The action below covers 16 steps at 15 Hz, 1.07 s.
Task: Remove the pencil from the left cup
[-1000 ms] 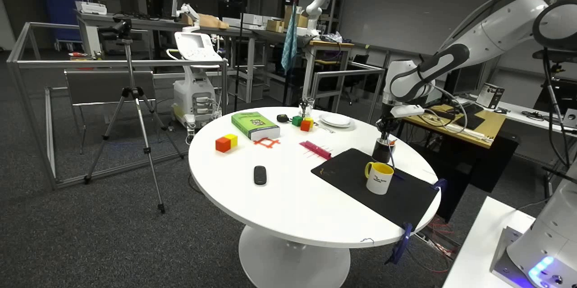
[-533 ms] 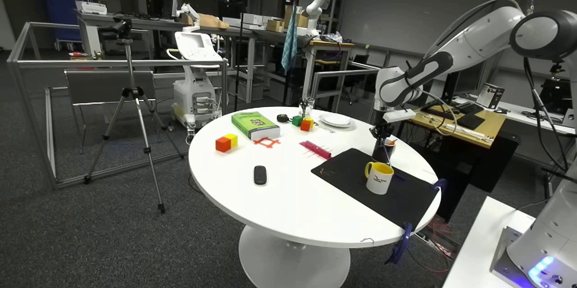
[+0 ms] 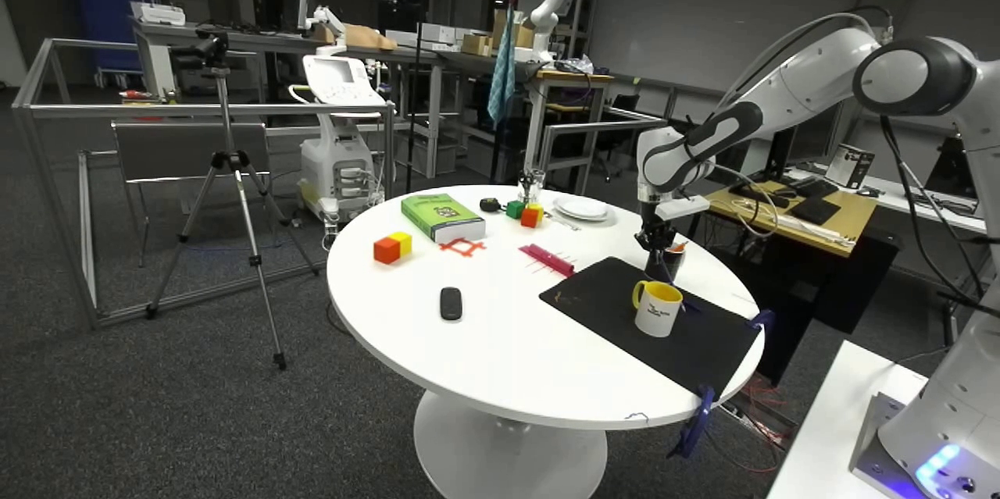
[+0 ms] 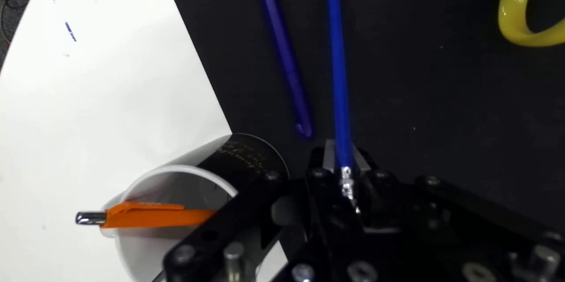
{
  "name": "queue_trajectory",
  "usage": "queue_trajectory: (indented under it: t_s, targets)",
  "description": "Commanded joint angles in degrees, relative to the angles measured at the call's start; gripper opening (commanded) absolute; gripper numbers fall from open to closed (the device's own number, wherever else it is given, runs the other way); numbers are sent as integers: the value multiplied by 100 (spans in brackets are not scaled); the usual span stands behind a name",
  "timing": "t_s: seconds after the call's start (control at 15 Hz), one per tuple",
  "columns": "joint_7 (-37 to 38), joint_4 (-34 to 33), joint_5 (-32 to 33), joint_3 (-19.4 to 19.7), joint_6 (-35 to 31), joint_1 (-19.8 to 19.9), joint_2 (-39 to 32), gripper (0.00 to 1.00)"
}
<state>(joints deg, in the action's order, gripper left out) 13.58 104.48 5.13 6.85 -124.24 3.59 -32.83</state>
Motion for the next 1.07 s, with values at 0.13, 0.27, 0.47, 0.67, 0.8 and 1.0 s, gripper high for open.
queue_trajectory:
  t_s: [0.13, 0.27, 0.47, 0.67, 0.8, 1.0]
  targets:
    - [-356, -615, -33, -24, 800, 23, -323, 2]
    - [-419, -770, -15, -26, 996, 17, -431, 2]
    - [-456, -964, -1, -27, 1181, 5, -592, 2]
    - [-438, -1136, 3, -35, 1301, -10, -751, 2]
    - [-442, -1218, 0, -44, 1324, -12, -830, 2]
    - [-455, -1344, 4, -53, 1386, -15, -944, 2]
